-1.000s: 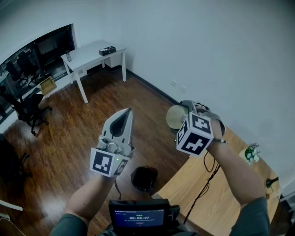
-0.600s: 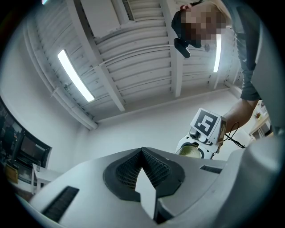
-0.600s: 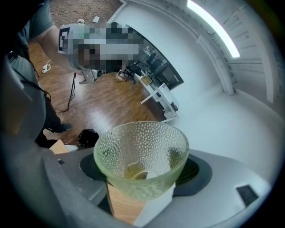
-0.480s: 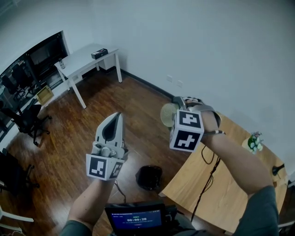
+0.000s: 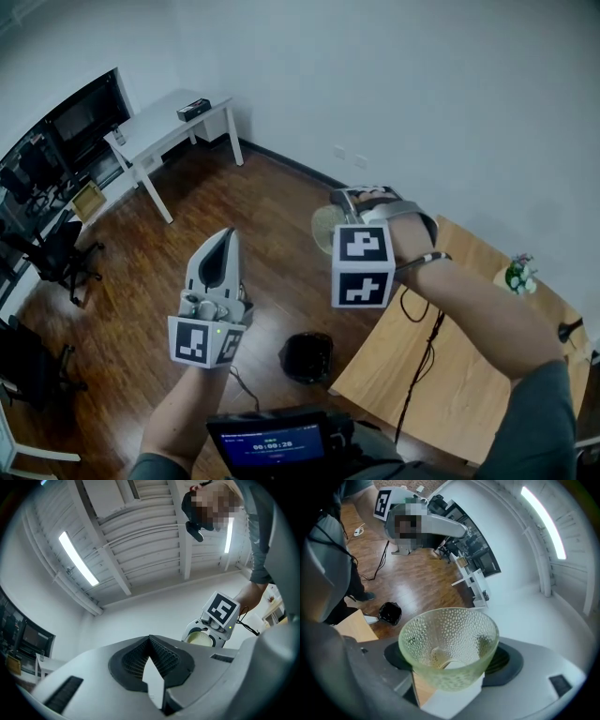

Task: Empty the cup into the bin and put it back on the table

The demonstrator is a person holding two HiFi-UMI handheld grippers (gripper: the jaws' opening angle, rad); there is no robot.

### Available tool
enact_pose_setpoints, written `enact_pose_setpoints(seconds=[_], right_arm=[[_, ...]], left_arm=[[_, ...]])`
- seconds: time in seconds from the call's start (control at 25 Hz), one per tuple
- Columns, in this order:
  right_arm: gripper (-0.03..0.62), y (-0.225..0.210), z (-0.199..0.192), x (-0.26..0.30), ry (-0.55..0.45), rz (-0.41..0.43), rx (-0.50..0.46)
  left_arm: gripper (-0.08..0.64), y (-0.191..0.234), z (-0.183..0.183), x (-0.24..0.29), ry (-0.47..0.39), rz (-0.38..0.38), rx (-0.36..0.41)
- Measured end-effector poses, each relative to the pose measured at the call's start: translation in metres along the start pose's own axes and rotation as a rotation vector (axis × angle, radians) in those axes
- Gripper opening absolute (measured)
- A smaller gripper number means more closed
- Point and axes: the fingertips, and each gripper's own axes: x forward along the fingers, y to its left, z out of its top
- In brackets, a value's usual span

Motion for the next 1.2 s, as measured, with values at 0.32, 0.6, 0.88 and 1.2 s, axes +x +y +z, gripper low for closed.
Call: enact_pose_setpoints(seconds=[0.32,0.6,0.88,1.2], right_arm=[[0.400,-0.001,-0.005,0.004,0.025,-0.018,-0.071],[0.400,-0.004,-0.005,0.004,0.043,-0.033,-0.098],[0.399,-0.008,-0.008,0.003,0.054,-0.069,-0.131],[0.399,-0.012,-0.009,-0.001,0.081,-0.090,-0.162]], left_arm=[[0.000,-0.005,-0.004,0.001,0.002,0.010,-0.001],[0.000,-0.004,0.000,0.000,0.001,0.014,0.004],[0.000,-0.009,0.000,0.000,-0.005,0.008,0.002],[0.000,-0.008,0.003,-0.002,-0.009,0.011,-0.005]])
